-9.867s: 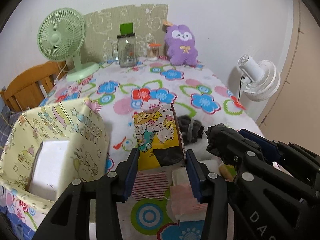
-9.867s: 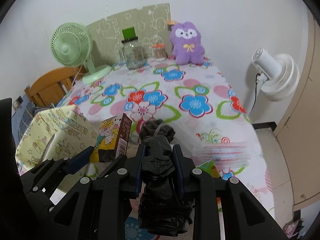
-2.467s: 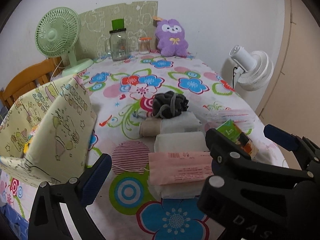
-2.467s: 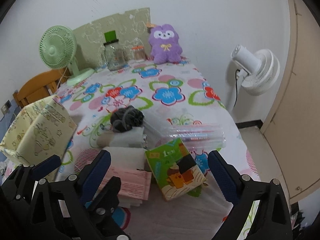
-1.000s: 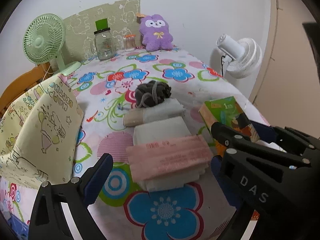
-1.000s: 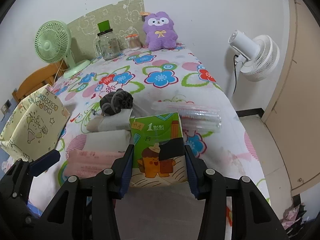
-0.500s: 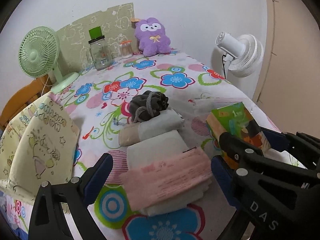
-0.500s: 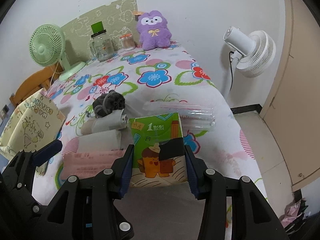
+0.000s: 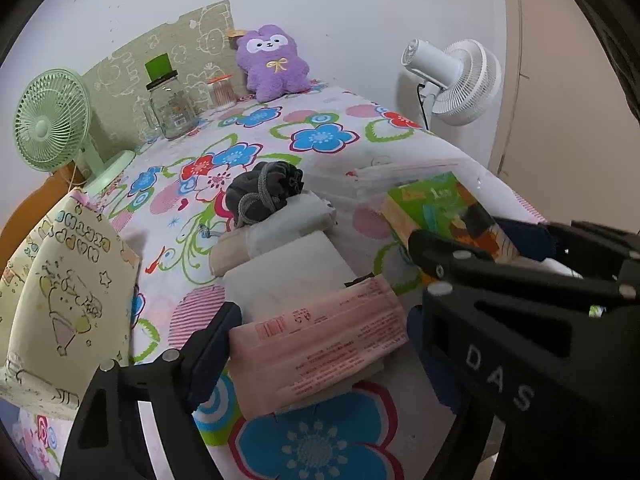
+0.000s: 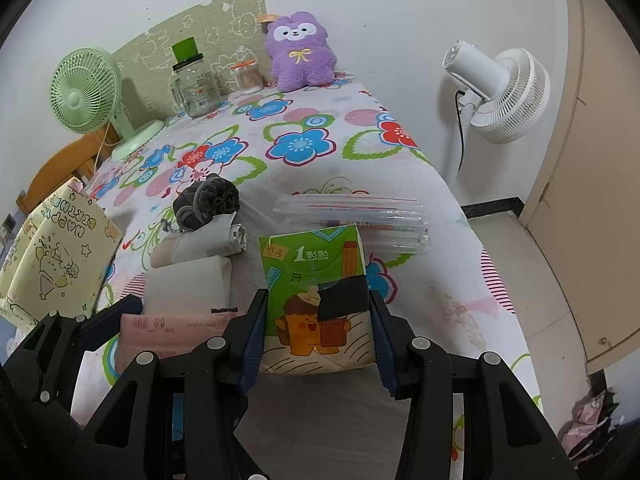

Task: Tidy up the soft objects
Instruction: 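Grasp the pink packet with the left gripper while the right gripper holds the green box, then carry the pink packet and green box toward the fabric box with both grippers, then release the pink packet into the fabric box while the right gripper lowers the green box, then open the right gripper to release the green box into the fabric box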

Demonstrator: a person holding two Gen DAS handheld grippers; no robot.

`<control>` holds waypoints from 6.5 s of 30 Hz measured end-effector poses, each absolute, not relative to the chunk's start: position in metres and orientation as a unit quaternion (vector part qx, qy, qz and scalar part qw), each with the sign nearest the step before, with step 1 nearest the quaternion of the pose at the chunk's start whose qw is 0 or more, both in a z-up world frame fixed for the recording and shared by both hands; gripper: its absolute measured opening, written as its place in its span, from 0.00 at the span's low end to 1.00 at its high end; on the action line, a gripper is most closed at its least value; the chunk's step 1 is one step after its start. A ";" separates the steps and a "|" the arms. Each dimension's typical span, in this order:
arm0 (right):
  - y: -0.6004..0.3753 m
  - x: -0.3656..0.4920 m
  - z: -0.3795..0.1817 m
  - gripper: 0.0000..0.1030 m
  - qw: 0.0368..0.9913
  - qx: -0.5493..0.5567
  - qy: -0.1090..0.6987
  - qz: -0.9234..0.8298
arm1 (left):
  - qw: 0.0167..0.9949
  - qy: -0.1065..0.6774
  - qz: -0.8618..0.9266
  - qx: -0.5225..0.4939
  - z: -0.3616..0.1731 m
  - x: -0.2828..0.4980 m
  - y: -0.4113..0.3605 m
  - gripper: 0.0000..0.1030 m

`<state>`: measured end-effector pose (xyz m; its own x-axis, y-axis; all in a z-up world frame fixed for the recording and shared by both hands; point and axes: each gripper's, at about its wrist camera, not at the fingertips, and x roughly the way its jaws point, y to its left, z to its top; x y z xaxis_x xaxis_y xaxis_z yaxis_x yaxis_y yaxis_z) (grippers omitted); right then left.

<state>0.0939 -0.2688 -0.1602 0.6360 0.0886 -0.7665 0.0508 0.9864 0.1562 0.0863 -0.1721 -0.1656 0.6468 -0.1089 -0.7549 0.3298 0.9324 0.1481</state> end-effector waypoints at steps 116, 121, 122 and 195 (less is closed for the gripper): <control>-0.130 0.070 -0.015 0.49 0.951 0.011 0.300 0.076 | 0.958 0.278 -0.066 0.028 -0.027 0.059 -0.036 0.39; -0.111 0.076 -0.013 0.49 0.950 0.003 0.300 0.091 | 0.959 0.279 -0.052 0.024 -0.027 0.064 -0.018 0.39; -0.107 0.077 -0.013 0.49 0.949 0.002 0.300 0.094 | 0.959 0.279 -0.047 0.024 -0.027 0.065 -0.013 0.39; 0.026 0.172 -0.092 0.75 0.879 -0.039 0.432 0.195 | 0.919 0.395 0.014 0.016 -0.091 0.126 0.099 0.86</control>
<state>0.1722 0.0262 -0.0919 0.5497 0.3100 -0.7757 -0.3777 0.9205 0.1002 0.1264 0.0995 -0.0910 0.6882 0.0384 -0.7245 -0.0136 0.9991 0.0400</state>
